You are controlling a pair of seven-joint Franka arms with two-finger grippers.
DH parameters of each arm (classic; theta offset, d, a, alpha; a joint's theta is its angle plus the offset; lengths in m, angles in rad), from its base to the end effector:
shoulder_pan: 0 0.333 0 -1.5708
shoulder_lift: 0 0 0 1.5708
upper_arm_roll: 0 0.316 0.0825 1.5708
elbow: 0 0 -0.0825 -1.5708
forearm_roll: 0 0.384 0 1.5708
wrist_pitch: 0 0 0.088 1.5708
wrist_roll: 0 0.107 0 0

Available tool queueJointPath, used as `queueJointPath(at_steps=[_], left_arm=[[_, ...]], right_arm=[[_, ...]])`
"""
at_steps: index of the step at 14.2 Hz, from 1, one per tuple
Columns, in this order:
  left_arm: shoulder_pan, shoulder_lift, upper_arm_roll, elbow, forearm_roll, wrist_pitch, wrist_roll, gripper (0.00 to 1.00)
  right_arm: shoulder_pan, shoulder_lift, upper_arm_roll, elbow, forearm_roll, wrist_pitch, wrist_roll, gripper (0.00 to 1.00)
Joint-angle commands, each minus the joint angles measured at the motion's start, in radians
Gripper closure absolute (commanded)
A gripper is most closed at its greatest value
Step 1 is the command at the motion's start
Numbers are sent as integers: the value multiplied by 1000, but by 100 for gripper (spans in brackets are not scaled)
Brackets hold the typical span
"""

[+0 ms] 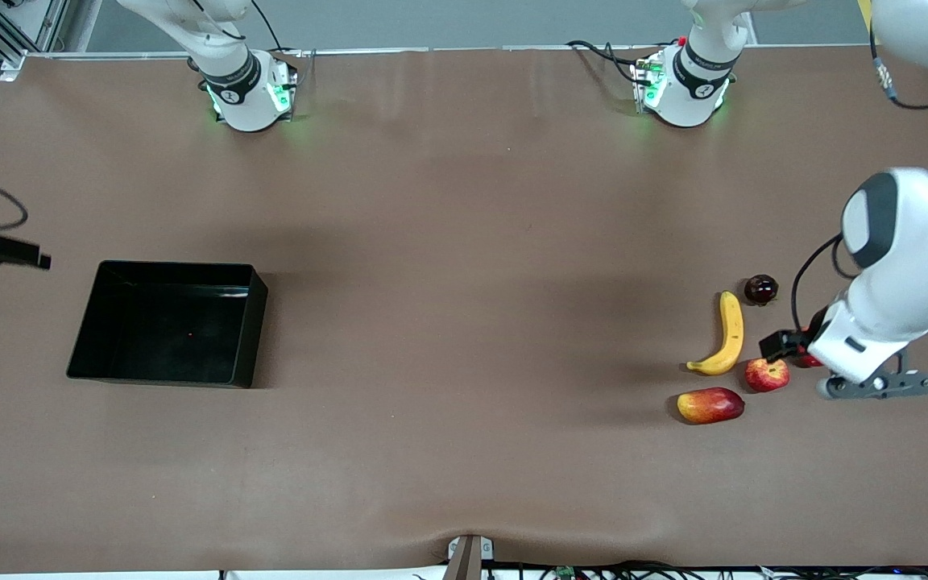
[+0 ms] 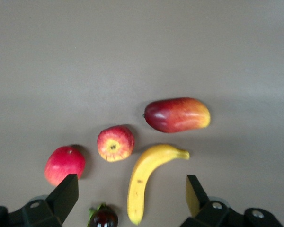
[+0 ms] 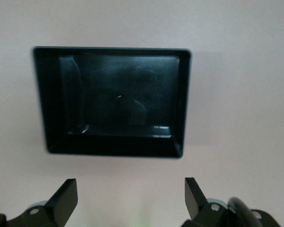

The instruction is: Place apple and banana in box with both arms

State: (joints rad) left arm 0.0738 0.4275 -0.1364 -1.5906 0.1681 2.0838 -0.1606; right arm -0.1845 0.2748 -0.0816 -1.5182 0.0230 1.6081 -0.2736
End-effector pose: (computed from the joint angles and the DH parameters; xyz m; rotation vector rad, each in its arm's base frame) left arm 0.6826 -0.0225 0.3961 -3.0538 -0.0529 -0.1231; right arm 0.6046 -0.1568 0.4897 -3.0800 -0.0085 0.2736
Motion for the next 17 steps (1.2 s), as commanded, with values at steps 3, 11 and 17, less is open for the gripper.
queueJointPath(at_steps=[3,11,17], left_arm=[[98,78,-5,-143,14,270,-13,0],[129,152,-12,-183,8,344,-49,0],[119,201,-12,-169,24,378,-39,0]], right_arm=[[-27,76,11,-132,0,244,-64,0],[-99,204,13,-269,-5,530,-128,18],[-124,207,13,-323,-5,638,-177,100]])
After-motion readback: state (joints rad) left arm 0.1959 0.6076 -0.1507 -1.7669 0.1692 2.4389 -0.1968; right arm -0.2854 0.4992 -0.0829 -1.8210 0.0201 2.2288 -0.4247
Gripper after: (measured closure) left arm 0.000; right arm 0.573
